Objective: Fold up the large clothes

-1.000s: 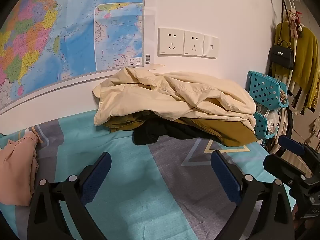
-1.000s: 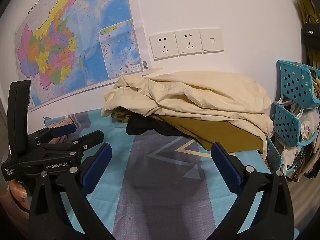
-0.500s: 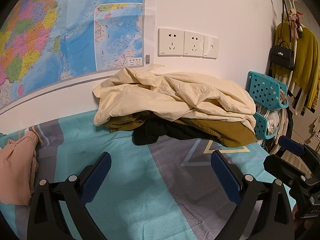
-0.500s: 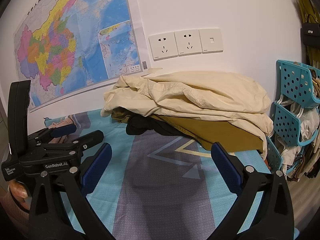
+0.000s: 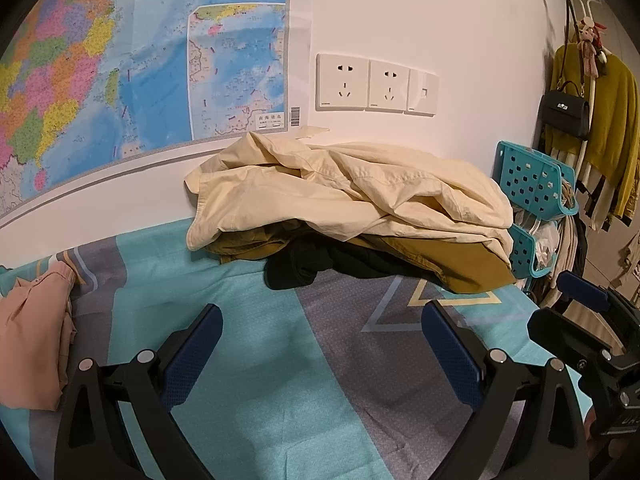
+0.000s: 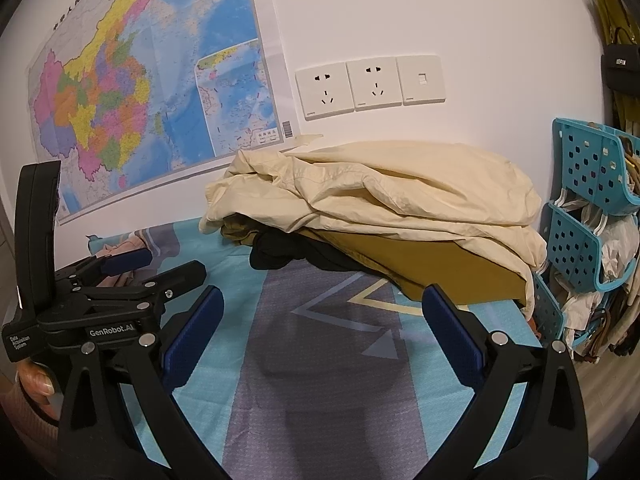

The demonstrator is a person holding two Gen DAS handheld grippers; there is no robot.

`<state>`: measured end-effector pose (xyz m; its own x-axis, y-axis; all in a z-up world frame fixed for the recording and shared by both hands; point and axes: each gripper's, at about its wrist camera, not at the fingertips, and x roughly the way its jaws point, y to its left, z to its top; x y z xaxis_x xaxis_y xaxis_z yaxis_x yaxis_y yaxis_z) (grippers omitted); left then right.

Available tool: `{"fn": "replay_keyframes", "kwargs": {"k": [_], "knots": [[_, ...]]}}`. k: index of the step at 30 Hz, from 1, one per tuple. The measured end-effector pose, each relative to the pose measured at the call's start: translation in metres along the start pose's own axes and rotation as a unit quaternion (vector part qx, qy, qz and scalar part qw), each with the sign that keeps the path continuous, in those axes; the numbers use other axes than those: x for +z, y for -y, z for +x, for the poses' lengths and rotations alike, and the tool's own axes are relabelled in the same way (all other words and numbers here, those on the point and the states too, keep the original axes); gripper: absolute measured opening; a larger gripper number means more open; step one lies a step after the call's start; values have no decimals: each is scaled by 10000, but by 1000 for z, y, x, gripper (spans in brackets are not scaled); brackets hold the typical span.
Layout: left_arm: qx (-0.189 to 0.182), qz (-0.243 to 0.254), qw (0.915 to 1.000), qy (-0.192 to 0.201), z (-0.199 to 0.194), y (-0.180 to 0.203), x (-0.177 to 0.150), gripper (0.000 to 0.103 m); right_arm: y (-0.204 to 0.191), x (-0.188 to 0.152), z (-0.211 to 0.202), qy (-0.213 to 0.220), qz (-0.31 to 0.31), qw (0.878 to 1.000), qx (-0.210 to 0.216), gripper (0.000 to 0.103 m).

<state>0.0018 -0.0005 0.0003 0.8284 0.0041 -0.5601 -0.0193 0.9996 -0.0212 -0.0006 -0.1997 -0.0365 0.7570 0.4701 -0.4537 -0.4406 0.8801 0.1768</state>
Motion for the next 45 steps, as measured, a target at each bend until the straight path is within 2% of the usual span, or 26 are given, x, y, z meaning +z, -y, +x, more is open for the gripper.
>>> {"fn": "replay_keyframes", "kwargs": {"k": [23, 28, 33, 41, 45], "knots": [[-41, -81, 10000, 0, 8, -2, -2, 96, 0, 0, 7, -21, -60, 10000, 2, 98], [-99, -167, 9998, -16, 11, -3, -2, 96, 1, 0, 10, -10, -98, 10000, -5, 98], [-326, -550, 9979, -39, 15, -6, 1, 96, 1, 5, 13, 19, -180, 9998, 0, 98], [-143, -463, 9988, 15, 26, -11, 7, 96, -3, 24, 36, -28, -602, 9982, -30, 98], [-104, -558, 9983, -102, 43, -20, 13, 96, -8, 41, 55, -19, -952, 9954, -121, 98]]}}
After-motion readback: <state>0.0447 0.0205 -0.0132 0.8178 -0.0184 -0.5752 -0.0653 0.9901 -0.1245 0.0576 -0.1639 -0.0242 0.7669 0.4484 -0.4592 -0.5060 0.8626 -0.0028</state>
